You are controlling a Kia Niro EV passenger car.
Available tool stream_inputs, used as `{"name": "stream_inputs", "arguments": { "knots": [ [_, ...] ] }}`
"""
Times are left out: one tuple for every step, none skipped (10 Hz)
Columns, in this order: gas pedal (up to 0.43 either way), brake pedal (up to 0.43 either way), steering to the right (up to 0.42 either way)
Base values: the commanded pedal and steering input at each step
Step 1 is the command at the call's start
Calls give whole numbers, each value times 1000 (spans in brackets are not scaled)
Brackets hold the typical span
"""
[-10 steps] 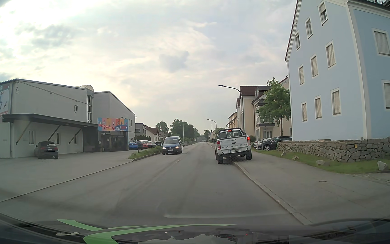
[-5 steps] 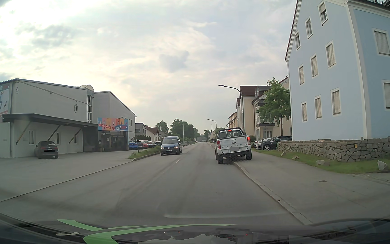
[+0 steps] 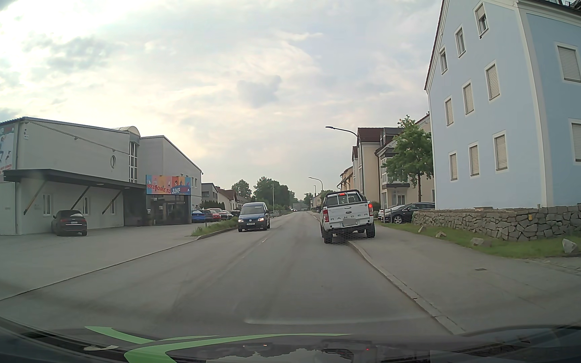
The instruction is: Follow the waypoints while adhering to traffic rules and regulations
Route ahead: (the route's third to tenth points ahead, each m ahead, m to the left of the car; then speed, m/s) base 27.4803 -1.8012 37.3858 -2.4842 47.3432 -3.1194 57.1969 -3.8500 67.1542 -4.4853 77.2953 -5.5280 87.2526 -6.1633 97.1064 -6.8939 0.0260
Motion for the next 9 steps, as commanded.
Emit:
{"name": "stream_inputs", "arguments": {
  "knots": [
    [0, 274, -1],
    [0, 268, -1],
    [0, 274, -1],
    [0, 268, -1],
    [0, 268, -1],
    [0, 274, 0],
    [0, 268, -1],
    [0, 268, -1],
    [0, 268, -1]
  ]
}}
